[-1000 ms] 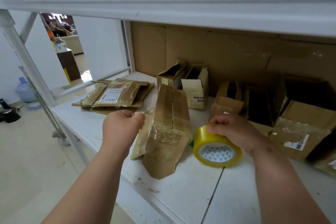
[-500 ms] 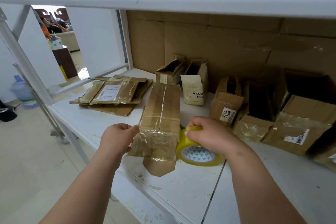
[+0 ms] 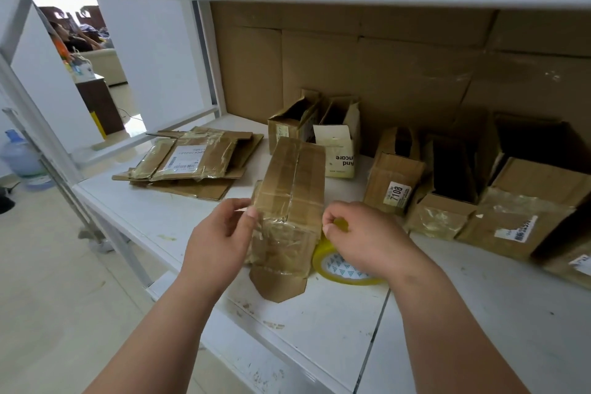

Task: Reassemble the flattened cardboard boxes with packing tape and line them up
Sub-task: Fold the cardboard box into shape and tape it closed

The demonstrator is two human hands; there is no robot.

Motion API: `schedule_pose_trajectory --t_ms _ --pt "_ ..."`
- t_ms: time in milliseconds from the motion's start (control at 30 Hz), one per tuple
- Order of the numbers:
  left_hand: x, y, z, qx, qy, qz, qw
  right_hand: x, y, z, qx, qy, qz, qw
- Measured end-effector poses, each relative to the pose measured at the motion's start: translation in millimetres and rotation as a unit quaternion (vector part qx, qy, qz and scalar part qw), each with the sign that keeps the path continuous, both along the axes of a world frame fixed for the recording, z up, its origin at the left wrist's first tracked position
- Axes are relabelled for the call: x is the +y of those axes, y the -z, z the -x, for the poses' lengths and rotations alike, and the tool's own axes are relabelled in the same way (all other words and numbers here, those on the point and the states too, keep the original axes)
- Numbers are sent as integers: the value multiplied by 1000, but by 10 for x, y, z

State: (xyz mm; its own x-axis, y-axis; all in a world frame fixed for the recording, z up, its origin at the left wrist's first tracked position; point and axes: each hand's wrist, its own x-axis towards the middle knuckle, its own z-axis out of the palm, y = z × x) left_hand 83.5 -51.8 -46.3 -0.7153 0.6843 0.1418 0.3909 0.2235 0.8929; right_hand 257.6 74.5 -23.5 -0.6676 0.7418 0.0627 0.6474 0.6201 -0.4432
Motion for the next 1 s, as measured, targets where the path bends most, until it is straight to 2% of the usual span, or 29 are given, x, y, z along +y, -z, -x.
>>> schedule_pose_trajectory --t_ms 100,300,500,733,1000 --pt "-14 12 14 42 -6 24 999 -56 45 25 35 9 8 999" --pt "17 29 54 109 -9 69 992 -117 90 124 16 37 -79 996" --pt "-3 96 58 150 -14 59 987 -181 123 204 11 59 -112 992" --pt "18 164 25 143 -26 33 989 -276 150 234 -5 100 -131 986" --pt "19 256 15 146 -37 41 988 -343 82 363 -68 143 -131 979"
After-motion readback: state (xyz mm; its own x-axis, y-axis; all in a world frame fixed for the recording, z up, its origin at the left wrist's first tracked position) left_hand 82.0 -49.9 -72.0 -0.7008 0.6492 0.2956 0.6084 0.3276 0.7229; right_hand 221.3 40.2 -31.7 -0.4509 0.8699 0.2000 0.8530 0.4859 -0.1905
